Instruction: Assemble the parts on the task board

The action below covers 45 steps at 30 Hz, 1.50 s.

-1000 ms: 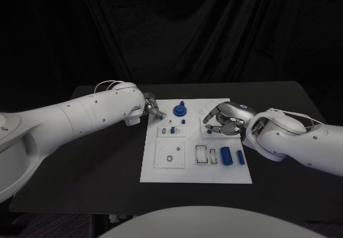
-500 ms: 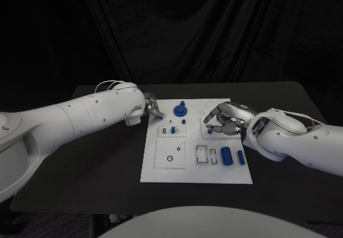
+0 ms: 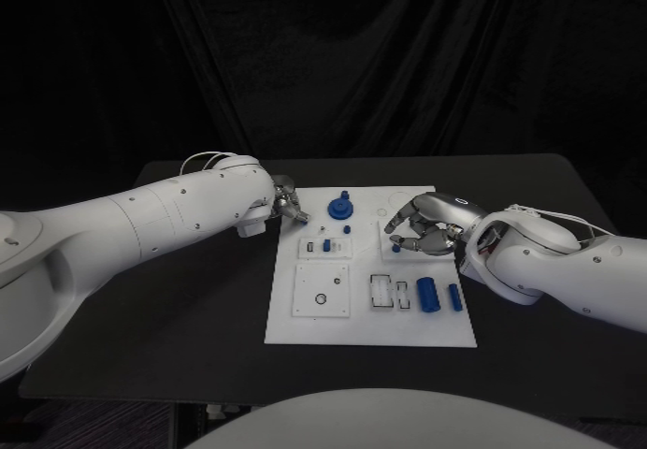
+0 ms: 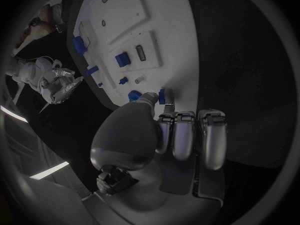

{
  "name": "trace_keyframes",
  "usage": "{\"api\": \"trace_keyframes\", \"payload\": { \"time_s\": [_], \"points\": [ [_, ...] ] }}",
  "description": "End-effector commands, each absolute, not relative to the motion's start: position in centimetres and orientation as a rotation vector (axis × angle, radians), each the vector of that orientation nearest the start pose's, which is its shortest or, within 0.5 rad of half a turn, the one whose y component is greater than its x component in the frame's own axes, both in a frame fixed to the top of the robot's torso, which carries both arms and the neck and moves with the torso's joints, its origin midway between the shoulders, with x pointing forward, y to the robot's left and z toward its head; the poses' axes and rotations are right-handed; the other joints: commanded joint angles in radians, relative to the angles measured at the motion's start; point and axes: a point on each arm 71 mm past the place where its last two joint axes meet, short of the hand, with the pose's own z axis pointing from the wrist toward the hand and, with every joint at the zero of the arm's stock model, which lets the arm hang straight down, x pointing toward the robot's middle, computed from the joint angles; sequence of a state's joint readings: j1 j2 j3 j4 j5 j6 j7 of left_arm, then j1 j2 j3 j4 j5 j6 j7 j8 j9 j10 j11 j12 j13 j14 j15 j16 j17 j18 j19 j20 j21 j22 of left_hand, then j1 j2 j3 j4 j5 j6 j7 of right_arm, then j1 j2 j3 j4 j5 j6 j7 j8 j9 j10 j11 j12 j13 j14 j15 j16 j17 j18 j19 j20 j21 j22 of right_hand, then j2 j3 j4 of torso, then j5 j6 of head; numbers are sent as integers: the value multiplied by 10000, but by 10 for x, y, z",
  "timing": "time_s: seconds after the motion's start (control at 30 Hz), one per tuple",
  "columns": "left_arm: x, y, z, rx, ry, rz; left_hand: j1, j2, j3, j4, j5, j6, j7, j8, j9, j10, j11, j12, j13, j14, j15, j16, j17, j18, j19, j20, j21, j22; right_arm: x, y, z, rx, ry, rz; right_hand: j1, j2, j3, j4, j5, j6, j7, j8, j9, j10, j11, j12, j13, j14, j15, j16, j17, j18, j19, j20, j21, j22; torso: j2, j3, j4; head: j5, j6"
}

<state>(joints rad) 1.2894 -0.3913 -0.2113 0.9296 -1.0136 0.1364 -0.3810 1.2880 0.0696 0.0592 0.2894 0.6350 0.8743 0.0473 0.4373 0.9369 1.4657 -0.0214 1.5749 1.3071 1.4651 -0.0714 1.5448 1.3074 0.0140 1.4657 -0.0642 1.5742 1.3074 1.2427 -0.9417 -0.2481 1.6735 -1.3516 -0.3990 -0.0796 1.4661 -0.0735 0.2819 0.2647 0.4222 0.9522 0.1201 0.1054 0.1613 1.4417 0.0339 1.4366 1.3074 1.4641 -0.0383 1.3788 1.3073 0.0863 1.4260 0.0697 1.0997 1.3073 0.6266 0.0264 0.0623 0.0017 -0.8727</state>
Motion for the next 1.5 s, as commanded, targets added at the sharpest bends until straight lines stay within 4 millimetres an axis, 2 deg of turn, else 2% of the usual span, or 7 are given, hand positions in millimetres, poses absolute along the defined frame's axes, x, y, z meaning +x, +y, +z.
{"api": "trace_keyframes", "payload": {
  "time_s": [0.03, 0.1, 0.2, 0.6, 0.93, 1.2, 1.5],
  "points": [
    [563, 153, -252, -1434, 23042, -3476, -45, -217, 518, 26, 379, 127, -54, 13, 80, 1051, -64, -41, 2637, 823, -2, -15, 2011, -140, 1051, -5, -35, 2634, 431, -209, -225, -1216, 17933, 7149, 131, 9, 77, -6, 70, 89, 15, -21, -12, -84, 6, -52, 876, 437, 2, -69, 93, 73, -58, -14, -57, 1339, -2, 2, 1, 8, 1],
    [563, 153, -252, -1439, 23032, -3484, -90, -296, 761, 0, 462, 151, -67, 25, 119, 1051, -74, -41, 2637, 821, -19, -17, 2005, -140, 1051, 4, -35, 2634, 431, -209, -226, -1223, 17962, 7141, 131, 9, 77, -6, 70, 89, 15, -21, -12, -84, 6, -52, 876, 437, 2, -69, 93, 73, -58, -14, -57, 1339, -3, 1, 1, 9, 1],
    [563, 153, -252, -1449, 23018, -3491, -156, -640, 1681, -36, 781, 277, -102, 116, 286, 1051, -117, -41, 2637, 832, -55, -5, 2033, -140, 1051, -24, -35, 2634, 431, -209, -226, -1229, 17983, 7133, 136, 12, 90, -11, 96, 91, 17, -23, -14, -93, 6, -61, 866, 433, 3, -76, 84, 74, -61, -14, -65, 1337, -3, 1, 3, 24, 1],
    [562, 159, -251, -1801, 22731, -3311, -313, -1213, 2711, -252, 613, 476, -143, 96, 411, 1007, -164, -105, 2592, 788, -109, -64, 1911, -140, 1051, -77, -35, 2634, 432, -209, -227, -1215, 18042, 7083, 141, 3, 118, -21, 154, 63, 27, -44, -26, -112, 14, -79, 845, 427, 5, -91, 69, 77, -68, -13, -91, 1334, -1, 0, 0, 0, 1],
    [547, 171, -252, -4182, 23050, -4120, -440, -1349, 2971, -325, 461, 460, -116, -61, 362, 939, -143, -205, 2521, 742, -92, -127, 1782, -140, 1051, -83, -35, 2634, 432, -211, -227, -1147, 18048, 7021, 139, -1, 122, -23, 161, 51, 30, -52, -30, -114, 16, -81, 843, 428, 6, -87, 74, 78, -69, -13, -95, 1333, 1, 1, 4, -66, 1],
    [524, 175, -251, -4269, 23514, -4640, -663, -1383, 3062, -273, 86, 535, -114, -102, 381, 930, -132, -220, 2510, 743, -79, -133, 1777, -140, 1051, -78, -35, 2634, 432, -212, -228, -1114, 18068, 7000, 138, -4, 130, -24, 172, 41, 34, -59, -34, -121, 19, -87, 835, 427, 8, -90, 72, 81, -74, -12, -114, 1329, -13, 3, 0, -79, 1],
    [509, 175, -249, -4126, 23595, -5157, -698, -1382, 3077, -264, 34, 567, -125, -91, 396, 939, -134, -208, 2519, 759, -79, -115, 1817, -140, 1051, -78, -35, 2634, 430, -213, -232, -1078, 18154, 7005, 138, -4, 130, -24, 172, 41, 34, -59, -34, -121, 19, -87, 835, 427, 8, -90, 72, 81, -74, -12, -114, 1329, -6, 2, 8, -60, 1]
  ]
}}
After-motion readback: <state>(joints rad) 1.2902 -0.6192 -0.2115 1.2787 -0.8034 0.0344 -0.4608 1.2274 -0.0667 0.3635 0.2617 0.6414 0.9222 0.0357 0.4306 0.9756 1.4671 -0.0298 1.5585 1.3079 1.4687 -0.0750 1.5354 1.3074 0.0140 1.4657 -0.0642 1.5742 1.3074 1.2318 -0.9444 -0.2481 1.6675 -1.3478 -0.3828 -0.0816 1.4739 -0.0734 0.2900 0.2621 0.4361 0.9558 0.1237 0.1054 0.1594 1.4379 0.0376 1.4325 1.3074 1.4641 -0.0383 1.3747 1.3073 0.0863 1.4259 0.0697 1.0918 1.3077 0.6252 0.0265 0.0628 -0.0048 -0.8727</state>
